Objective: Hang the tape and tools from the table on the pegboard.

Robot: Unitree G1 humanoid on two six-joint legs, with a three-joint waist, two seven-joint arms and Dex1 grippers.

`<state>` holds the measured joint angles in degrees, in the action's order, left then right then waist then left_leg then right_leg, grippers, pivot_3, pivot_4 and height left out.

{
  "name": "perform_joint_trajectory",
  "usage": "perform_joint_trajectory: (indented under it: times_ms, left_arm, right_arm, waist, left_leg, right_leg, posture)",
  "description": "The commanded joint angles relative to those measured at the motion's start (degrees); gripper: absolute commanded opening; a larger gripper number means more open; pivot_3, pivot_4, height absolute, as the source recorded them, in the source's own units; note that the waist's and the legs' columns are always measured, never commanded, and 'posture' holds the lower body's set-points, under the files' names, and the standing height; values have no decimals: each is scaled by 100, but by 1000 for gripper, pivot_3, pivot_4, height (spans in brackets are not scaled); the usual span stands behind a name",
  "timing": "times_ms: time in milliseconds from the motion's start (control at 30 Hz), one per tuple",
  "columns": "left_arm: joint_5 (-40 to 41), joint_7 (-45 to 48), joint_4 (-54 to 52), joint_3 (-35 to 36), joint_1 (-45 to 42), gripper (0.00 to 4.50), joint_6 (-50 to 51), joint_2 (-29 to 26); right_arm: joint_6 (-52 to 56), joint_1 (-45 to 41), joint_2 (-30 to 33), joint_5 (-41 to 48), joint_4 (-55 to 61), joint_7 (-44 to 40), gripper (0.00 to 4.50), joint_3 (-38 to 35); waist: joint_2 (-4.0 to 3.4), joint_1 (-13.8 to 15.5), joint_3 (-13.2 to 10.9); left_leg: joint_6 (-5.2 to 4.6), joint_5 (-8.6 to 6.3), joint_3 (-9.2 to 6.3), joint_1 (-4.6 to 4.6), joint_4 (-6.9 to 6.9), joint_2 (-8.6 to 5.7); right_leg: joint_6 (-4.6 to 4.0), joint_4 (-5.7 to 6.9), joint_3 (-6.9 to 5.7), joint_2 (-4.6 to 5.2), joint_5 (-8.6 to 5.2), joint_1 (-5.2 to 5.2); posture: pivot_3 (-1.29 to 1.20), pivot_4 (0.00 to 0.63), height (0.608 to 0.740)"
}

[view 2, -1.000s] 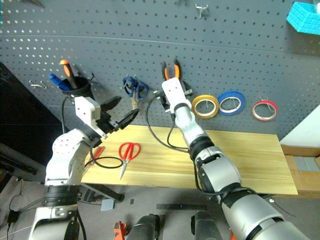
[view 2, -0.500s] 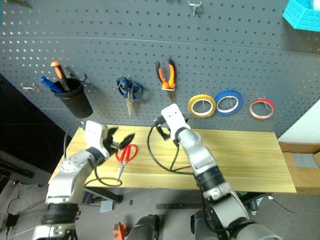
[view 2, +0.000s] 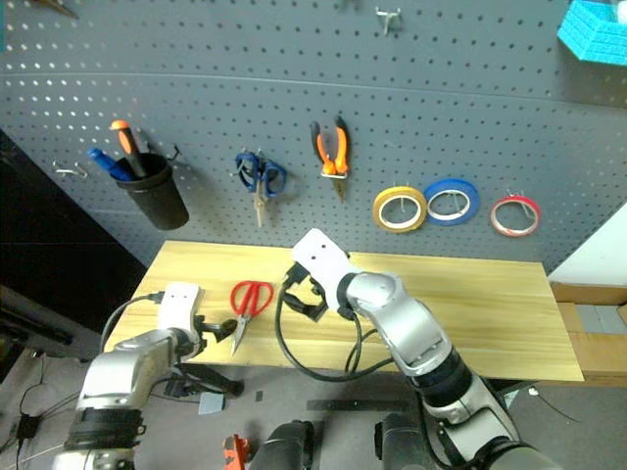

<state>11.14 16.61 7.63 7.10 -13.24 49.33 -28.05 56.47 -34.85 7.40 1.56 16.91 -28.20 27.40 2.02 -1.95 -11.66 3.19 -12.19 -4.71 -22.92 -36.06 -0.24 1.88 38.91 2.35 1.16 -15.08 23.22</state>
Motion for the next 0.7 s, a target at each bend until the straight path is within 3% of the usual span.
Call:
perform_joint_trajectory:
  times_ms: [33, 333, 433, 700]
  left_arm:
    - [-167, -26, 357, -118, -314, 4474, -177, 48]
    - [-332, -68, 1536, -242, -931, 4474, -493, 293]
    - [-294, -113, 1849, -143, -1059, 3932, -513, 358]
    - [-372, -86, 2321, -168, -1191, 1255, -870, 348]
  right_arm:
    - [-83, -139, 68, 47, 366, -102, 4500, 197]
    - [-42, -232, 174, 32, 494, -118, 4500, 293]
    - [-69, -304, 221, 15, 500, -120, 4500, 297]
    - [-91, -387, 341, -36, 494, -105, 4500, 308]
  waist:
    - [4, -3, -3]
    - [6, -29, -13]
    - [5, -60, -20]
    - [4, -92, -23]
  left_leg:
    - [0, 0, 1, -1, 1, 0]
    - [1, -1, 3, -1, 4, 2]
    - [2, -1, 3, -3, 6, 3]
    - [2, -1, 2, -3, 7, 5]
  right_leg:
    - [0, -1, 1, 0, 0, 0]
    - [2, -5, 1, 1, -1, 4]
    - [2, -6, 0, 2, -1, 5]
    - [6, -7, 1, 7, -4, 5]
  posture:
    - [-11, 212, 740]
    - [-32, 219, 740]
    - [-40, 221, 740]
    - [-49, 220, 740]
